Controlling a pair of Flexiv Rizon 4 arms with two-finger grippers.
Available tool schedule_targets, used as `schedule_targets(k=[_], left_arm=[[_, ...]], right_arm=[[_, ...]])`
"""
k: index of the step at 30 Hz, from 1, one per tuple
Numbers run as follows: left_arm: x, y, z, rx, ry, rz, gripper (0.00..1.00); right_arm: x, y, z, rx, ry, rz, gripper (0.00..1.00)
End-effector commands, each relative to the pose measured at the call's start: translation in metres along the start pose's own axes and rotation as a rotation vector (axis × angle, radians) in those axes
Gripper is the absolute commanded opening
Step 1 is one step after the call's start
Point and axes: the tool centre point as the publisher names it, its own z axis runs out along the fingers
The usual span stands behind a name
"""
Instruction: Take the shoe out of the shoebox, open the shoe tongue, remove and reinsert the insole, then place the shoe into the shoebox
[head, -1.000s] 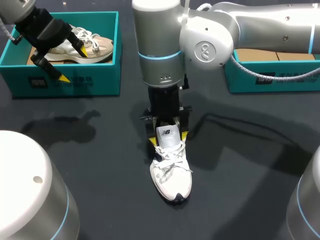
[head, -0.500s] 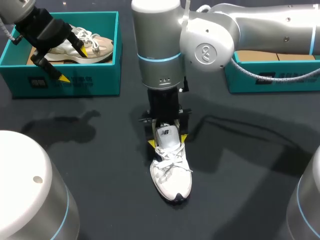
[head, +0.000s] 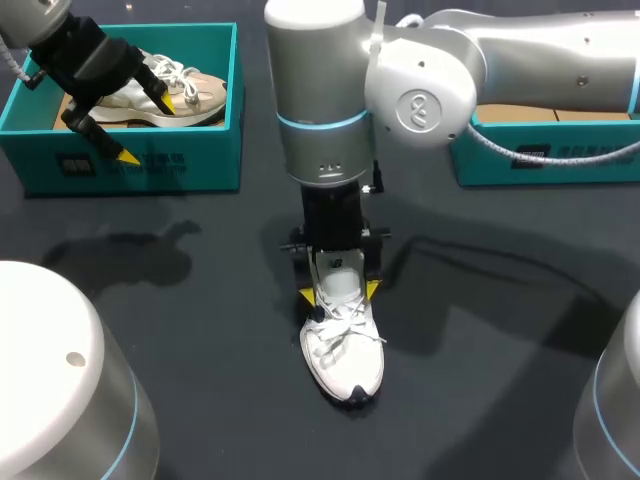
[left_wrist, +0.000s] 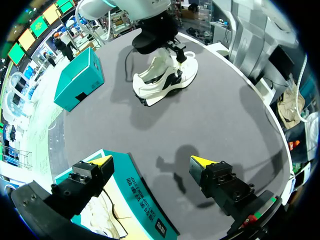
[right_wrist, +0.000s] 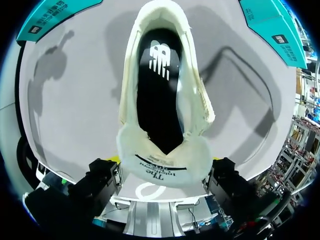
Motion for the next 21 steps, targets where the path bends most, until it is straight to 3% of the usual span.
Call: schedule_targets(k=[1, 6, 13, 18, 21], left_arm=[[0.000, 0.000, -0.001, -0.002, 0.001, 0.001, 1.00], [0.000, 0.000, -0.001, -0.002, 0.001, 0.001, 1.00], [0.000, 0.000, -0.001, -0.002, 0.001, 0.001, 1.00], [0.000, 0.000, -0.001, -0.002, 0.001, 0.001, 1.00], [0.000, 0.000, -0.001, -0.002, 0.001, 0.001, 1.00]], right_arm=[[-0.003, -0.012, 0.000, 0.002, 0.005, 0.020, 0.80], [-0.004, -0.029, -0.003, -0.001, 0.010, 0.050, 0.84], [-0.001, -0.039, -0.010, -0.003, -0.011, 0.063, 1.00], [0.001, -0.035, -0.020, -0.027, -0.035, 0.053, 0.95], [0.002, -0.031, -0.025, -0.033, -0.037, 0.048, 0.83]])
